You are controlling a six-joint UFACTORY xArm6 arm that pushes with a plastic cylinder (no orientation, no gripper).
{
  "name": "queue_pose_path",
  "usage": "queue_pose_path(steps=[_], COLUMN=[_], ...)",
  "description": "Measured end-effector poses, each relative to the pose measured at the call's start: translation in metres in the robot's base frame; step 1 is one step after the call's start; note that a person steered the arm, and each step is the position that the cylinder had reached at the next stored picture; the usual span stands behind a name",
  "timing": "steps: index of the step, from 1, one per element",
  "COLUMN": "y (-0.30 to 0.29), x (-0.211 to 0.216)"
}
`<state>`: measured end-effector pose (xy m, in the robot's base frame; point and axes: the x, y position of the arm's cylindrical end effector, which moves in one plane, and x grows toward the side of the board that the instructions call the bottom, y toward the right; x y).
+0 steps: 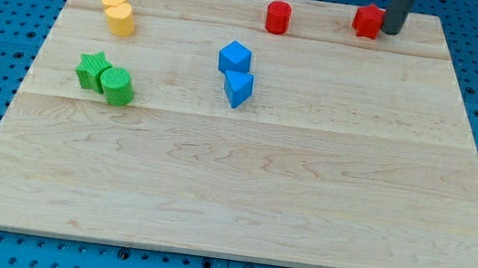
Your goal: Move the red circle into the red star
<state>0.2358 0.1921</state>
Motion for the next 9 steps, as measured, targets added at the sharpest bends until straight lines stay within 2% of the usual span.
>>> queue_pose_path(steps=[1,2,3,4,5,6,9], y=[0.022,-0.095,-0.148,-0.145,-0.196,-0.196,-0.207], x=[0.049,0.081,0.074,0.048,0.047,0.035,0.033])
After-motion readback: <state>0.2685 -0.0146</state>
